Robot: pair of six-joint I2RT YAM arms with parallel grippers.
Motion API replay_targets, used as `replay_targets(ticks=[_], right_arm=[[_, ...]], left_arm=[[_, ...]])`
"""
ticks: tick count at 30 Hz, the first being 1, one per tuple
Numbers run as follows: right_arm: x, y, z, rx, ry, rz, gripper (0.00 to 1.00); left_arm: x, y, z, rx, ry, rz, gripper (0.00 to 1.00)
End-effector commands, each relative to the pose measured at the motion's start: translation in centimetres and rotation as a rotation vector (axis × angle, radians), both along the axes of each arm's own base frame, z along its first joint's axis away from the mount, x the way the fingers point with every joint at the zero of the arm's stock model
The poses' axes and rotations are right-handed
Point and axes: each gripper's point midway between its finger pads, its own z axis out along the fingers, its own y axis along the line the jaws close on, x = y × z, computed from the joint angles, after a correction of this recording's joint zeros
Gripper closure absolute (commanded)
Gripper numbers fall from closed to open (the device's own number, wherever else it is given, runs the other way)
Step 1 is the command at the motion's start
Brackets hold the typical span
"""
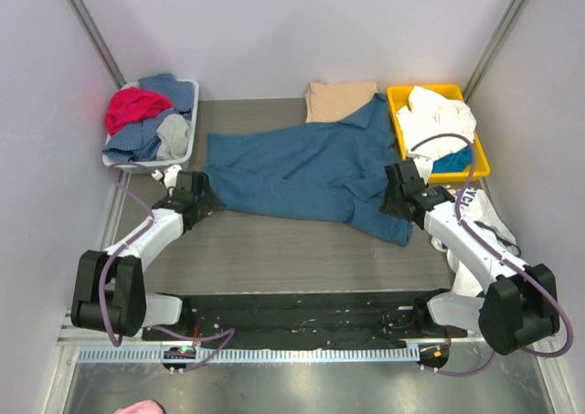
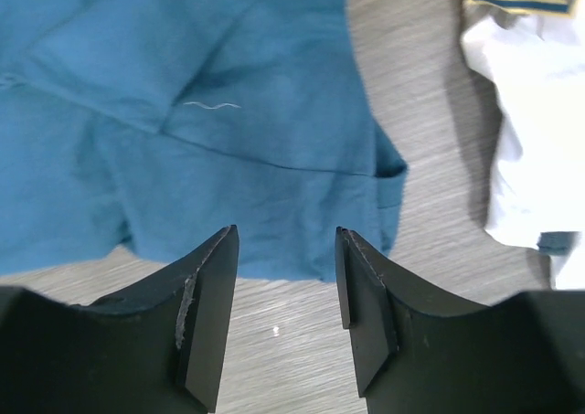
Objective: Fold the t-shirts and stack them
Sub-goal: Fold the tshirt
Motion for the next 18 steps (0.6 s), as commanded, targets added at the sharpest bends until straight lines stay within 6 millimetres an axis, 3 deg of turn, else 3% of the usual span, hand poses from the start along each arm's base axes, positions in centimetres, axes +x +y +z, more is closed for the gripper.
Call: replay_targets(ticks=[1, 9, 12, 18], right_arm=[[-0.3, -1.6, 0.1, -0.048, -0.03, -0.086, 0.47], [-0.3, -2.2, -0.3, -0.079, -0.025, -0.105, 0.49], [-0.4, -2.5, -0.3, -0.089, -0.026, -0.11, 0.49], [-0.5, -2.8, -0.2, -0.09, -0.029, -0.115, 0.5]], left_arm=[[2.3, 1.4, 3.1, 0.066, -0.112, 0.052, 0.0], [5.7, 0.9, 5.4, 0.066, -0.205, 0.035, 0.03], [7.0, 0.7, 5.5, 0.072, -0.223, 0.024, 0.05], [7.9, 1.0, 4.0, 0.089, -0.204, 0.023, 0.1]])
